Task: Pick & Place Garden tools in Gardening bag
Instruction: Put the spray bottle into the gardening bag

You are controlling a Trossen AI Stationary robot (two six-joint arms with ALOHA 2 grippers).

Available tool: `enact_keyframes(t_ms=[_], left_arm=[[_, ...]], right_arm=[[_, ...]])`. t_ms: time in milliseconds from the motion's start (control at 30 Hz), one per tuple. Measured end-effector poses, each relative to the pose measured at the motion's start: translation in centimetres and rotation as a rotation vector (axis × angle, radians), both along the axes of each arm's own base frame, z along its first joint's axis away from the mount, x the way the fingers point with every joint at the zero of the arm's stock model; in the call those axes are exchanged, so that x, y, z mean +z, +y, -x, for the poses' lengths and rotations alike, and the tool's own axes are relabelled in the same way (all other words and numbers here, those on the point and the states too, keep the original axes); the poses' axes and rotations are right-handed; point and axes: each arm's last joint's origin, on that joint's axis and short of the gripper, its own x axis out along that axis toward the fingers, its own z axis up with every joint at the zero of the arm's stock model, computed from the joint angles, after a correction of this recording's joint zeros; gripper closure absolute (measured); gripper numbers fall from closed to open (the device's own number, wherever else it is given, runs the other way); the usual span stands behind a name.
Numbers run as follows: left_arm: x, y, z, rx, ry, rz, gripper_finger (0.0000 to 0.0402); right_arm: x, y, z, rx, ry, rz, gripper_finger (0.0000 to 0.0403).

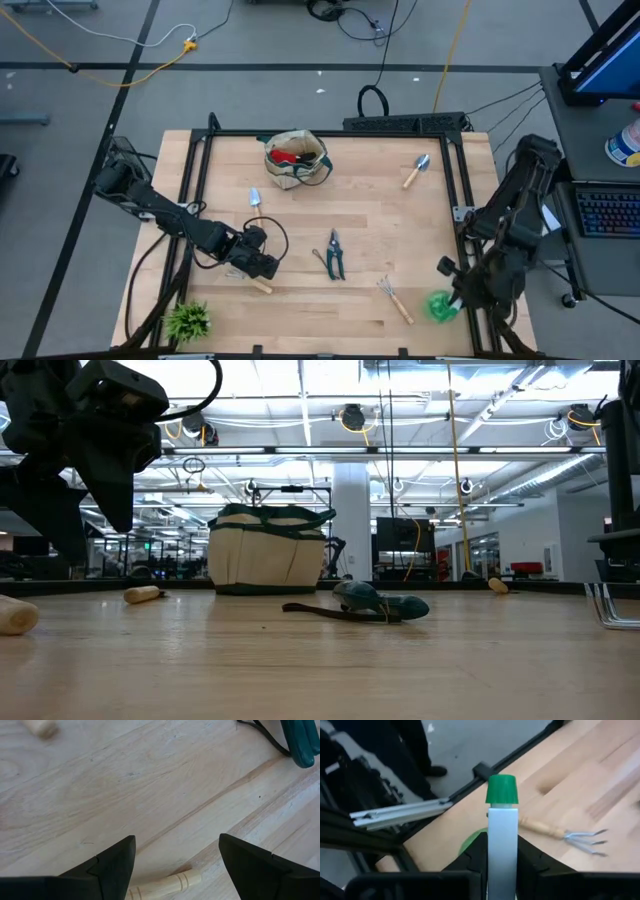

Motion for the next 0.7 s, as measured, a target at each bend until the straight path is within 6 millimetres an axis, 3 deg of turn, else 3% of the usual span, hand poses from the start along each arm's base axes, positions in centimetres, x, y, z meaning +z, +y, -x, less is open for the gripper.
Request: enact_keyframes(t_ms=[367, 700], left_arm=[[0.0, 0.0, 0.0, 0.0, -0.001, 0.0, 0.0108], [0.0, 0.0, 0.0, 0.0, -0.002, 0.001, 0.0108]], right_arm=[[3.6, -4.4, -1.1, -0.073, -0.298, -0.15, 0.0359], [6.9, -6.3, -2.6, -0.133, -0.704, -0.201, 0.0359]])
